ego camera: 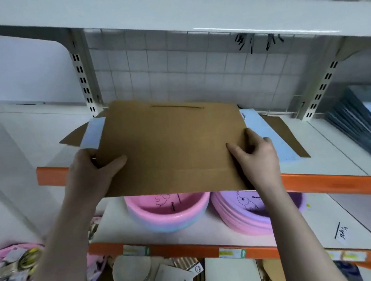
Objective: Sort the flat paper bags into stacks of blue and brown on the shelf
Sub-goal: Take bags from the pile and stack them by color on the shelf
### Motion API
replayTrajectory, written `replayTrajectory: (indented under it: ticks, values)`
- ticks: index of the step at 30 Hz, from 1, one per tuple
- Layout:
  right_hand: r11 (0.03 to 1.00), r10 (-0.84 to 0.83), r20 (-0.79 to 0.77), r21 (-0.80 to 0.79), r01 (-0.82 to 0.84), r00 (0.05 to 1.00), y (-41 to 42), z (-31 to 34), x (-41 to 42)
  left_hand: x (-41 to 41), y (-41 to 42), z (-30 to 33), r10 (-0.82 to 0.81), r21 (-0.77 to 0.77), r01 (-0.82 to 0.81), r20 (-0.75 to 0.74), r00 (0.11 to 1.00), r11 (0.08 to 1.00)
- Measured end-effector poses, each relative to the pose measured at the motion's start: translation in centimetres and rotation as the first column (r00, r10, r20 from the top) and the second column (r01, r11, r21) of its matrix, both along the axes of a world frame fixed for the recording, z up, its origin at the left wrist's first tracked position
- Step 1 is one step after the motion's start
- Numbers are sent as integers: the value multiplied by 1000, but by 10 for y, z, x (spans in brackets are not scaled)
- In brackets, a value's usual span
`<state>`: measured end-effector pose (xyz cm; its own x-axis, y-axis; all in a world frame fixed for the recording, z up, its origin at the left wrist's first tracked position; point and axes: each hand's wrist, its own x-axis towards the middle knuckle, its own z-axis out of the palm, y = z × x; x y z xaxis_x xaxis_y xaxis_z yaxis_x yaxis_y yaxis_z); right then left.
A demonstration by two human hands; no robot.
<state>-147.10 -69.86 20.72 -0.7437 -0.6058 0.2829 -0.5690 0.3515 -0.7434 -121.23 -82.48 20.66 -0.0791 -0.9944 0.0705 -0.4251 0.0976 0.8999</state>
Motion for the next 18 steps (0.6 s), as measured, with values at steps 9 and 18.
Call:
replayTrajectory:
  ticks: [9, 18]
  values:
    - [979, -172, -56, 98, 176, 984, 97, -2, -49, -86, 62, 9, -112, -162, 131, 117, 987, 978]
    - [936, -295, -13, 196, 292, 955, 256, 4, -164, -241, 197, 18, -242, -211, 227, -48, 969, 951]
